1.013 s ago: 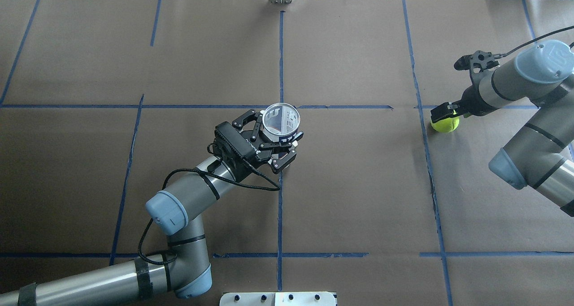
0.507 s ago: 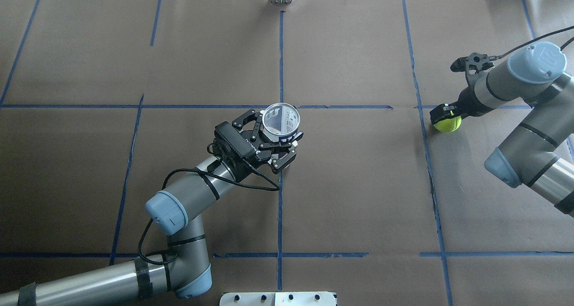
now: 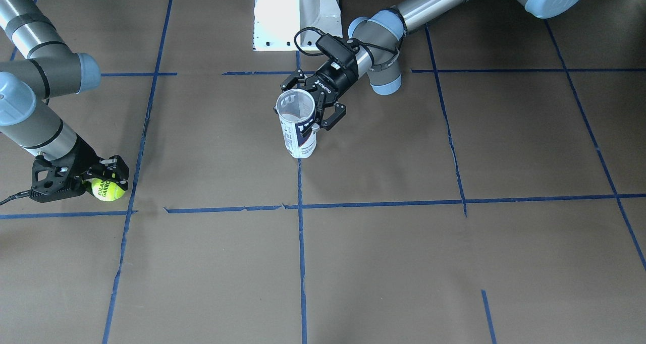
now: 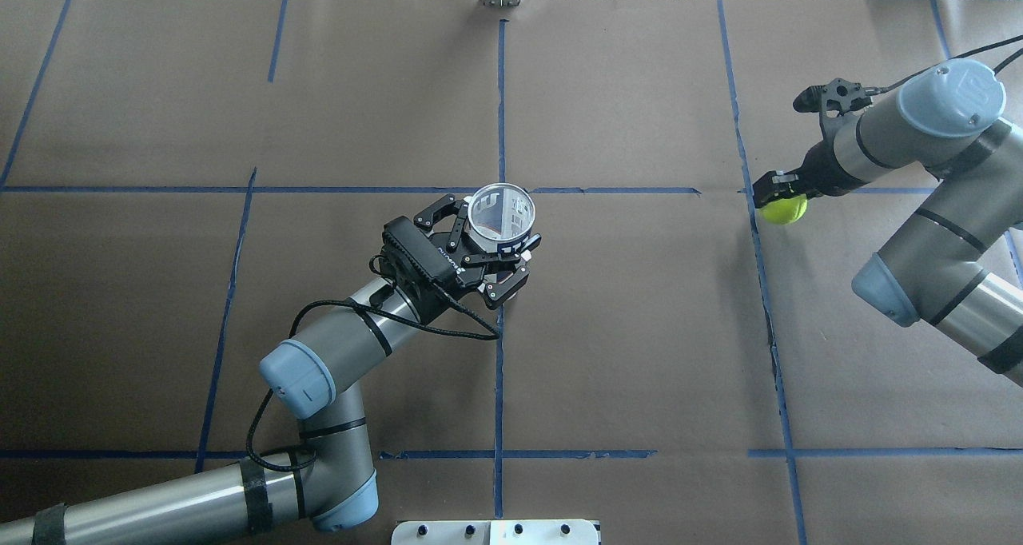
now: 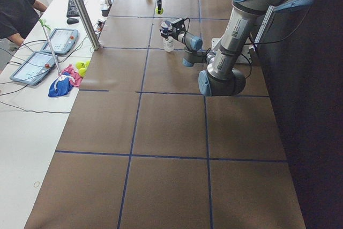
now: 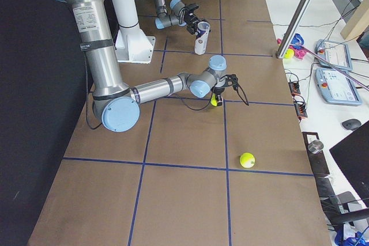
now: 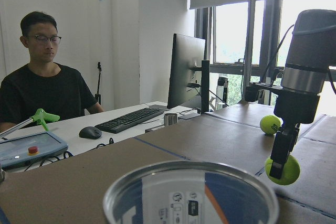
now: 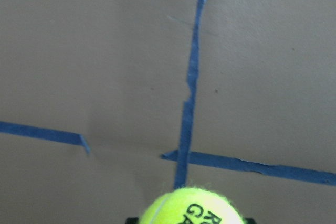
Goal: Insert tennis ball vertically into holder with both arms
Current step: 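Grasp the nearer tennis ball with the right gripper and lift it, then carry the tennis ball with the right gripper above the held holder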
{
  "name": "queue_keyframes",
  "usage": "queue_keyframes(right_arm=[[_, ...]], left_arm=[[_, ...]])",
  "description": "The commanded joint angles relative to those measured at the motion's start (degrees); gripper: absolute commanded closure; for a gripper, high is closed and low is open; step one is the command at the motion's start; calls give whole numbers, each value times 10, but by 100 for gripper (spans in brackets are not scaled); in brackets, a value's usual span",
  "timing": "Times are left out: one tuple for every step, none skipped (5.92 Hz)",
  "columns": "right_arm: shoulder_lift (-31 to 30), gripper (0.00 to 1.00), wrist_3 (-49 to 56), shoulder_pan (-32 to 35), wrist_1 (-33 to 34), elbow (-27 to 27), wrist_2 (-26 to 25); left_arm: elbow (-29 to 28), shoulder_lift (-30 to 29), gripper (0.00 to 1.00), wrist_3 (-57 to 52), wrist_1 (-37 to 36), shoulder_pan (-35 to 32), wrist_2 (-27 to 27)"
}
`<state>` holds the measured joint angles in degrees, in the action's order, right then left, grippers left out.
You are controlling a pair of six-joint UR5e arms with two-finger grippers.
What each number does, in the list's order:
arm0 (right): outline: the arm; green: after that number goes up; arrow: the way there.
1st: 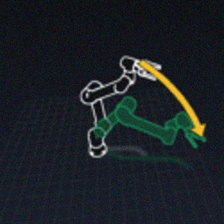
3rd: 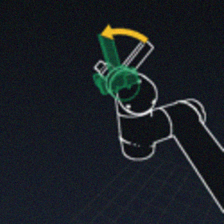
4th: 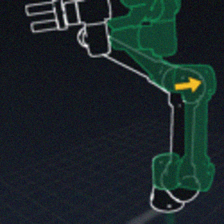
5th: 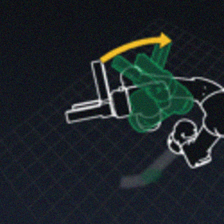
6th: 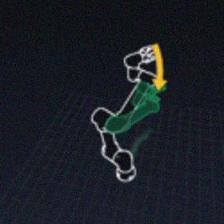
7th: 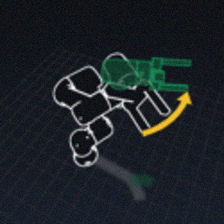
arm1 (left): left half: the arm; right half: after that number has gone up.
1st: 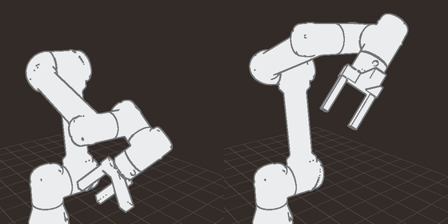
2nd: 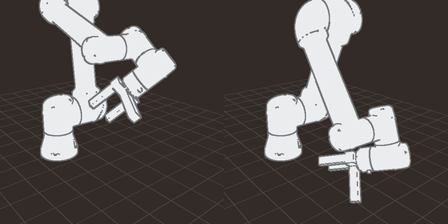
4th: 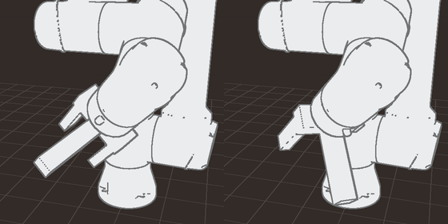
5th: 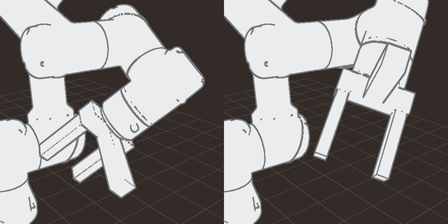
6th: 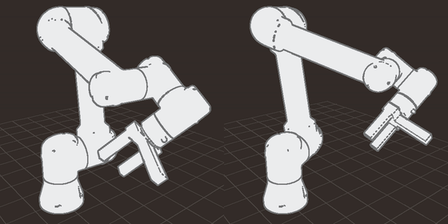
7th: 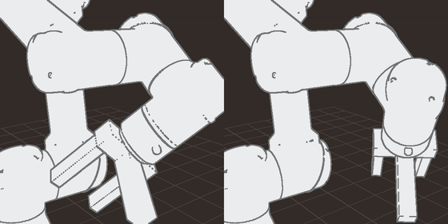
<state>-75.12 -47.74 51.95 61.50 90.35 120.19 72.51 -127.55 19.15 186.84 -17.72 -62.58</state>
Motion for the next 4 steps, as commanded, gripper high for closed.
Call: queue_keyframes(right_arm=[[43,91,-86,0,5,29,2],[68,91,-127,-1,12,46,3],[96,90,-153,-4,81,98,4],[143,90,-195,-21,175,150,3]], left_arm=[[-1,-2,16,0,0,4,0],[-1,-2,16,0,2,4,1],[-2,0,16,1,5,6,1],[-2,1,16,1,6,8,1]])
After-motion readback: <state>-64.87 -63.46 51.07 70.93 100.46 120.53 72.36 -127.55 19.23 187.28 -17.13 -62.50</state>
